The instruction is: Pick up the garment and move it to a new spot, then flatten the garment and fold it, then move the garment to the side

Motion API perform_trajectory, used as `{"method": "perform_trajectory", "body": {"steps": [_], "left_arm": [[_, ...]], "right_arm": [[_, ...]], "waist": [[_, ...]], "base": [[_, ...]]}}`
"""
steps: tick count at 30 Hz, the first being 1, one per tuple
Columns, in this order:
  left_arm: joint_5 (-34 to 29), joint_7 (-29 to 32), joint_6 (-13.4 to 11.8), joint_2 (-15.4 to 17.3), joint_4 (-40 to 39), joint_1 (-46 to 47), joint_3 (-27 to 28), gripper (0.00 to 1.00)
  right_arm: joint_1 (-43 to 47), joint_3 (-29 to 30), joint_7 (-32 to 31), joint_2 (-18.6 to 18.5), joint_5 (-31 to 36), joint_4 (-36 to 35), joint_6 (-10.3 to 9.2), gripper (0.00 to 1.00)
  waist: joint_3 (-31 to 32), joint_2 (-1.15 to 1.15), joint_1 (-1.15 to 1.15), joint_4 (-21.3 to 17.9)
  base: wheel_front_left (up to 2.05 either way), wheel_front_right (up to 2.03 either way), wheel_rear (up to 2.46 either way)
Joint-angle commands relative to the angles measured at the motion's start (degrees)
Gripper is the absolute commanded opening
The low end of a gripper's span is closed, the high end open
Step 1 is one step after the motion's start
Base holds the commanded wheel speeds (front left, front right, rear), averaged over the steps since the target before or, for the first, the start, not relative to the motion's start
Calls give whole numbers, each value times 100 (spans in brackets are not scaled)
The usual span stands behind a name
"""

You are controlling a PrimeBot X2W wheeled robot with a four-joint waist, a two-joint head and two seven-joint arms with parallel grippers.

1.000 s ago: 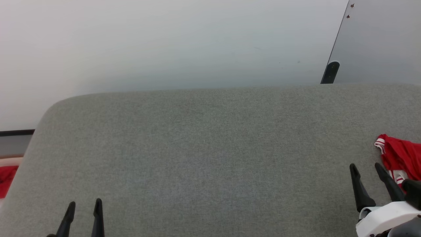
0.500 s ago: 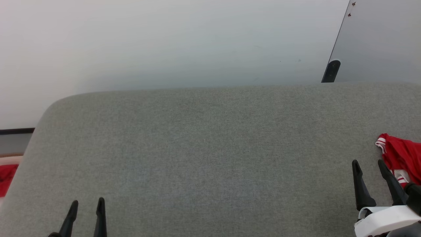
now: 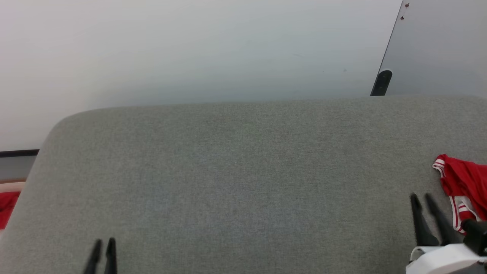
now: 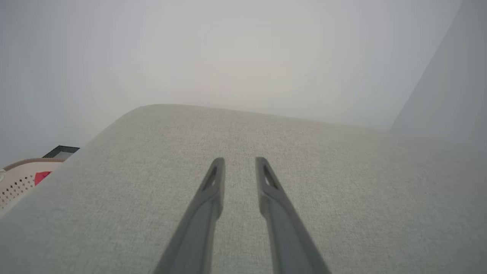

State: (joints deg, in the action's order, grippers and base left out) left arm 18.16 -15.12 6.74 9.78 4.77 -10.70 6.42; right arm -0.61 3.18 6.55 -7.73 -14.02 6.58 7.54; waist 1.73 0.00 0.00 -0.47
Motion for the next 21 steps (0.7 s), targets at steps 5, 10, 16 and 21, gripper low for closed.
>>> {"method": "perform_trajectory", "body": {"steps": [5,10,16,21], "left_arm": [[182,68,2,-105,194,5,-25,0],[689,220,7,-144,248,131,-16,0],[1263,382,13,-189,299,263,-17,0],[1712,509,18,-226,340,368,-16,0]], "right_arm": [[72,18,-51,66,-191,190,0,0],[21,47,-146,95,-726,229,-1,0],[-28,67,-239,128,-1334,262,-1,0],[-71,85,-313,154,-1807,291,-1,0]], "waist": [[-2,0,0,0],[-10,0,0,2],[-19,0,0,5],[-27,0,0,6]], "base": [[0,0,0],[0,0,0],[0,0,0],[0,0,0]]}}
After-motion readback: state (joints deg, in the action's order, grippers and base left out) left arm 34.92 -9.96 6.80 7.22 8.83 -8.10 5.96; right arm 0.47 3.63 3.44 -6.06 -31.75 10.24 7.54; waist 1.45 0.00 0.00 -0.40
